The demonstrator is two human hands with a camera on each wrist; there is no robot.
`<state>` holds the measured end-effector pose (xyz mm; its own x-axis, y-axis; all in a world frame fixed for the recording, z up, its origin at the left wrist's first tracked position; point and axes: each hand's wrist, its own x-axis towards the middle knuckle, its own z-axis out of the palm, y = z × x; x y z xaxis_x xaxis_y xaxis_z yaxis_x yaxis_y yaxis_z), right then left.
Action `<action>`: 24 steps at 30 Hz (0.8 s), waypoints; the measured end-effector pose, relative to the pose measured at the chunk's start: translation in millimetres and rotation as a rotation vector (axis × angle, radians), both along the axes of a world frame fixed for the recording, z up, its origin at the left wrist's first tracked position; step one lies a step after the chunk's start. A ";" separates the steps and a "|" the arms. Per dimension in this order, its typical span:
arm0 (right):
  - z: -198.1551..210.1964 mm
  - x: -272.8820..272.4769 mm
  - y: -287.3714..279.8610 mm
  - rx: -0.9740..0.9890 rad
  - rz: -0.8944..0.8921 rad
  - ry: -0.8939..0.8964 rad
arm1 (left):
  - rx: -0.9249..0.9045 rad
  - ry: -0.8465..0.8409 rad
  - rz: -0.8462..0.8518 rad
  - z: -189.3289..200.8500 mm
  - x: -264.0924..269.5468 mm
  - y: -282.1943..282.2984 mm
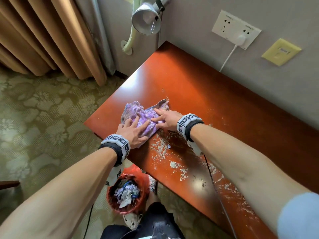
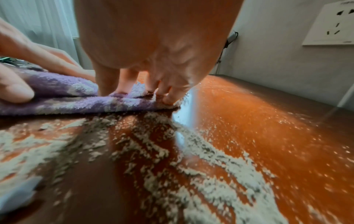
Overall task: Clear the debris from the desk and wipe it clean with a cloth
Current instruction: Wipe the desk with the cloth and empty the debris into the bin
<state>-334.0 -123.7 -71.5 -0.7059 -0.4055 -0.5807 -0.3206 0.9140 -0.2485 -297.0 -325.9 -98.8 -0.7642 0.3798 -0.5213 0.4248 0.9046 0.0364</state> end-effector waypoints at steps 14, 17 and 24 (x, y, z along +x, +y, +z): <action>6.3 31.0 10.3 0.011 0.006 -0.041 | -0.010 -0.053 0.089 7.6 45.3 22.4; 9.9 33.3 16.1 0.007 0.054 -0.038 | -0.026 -0.060 0.114 7.4 52.5 30.7; 5.4 42.6 42.3 -0.013 0.124 -0.023 | -0.083 -0.052 0.171 8.3 77.6 63.3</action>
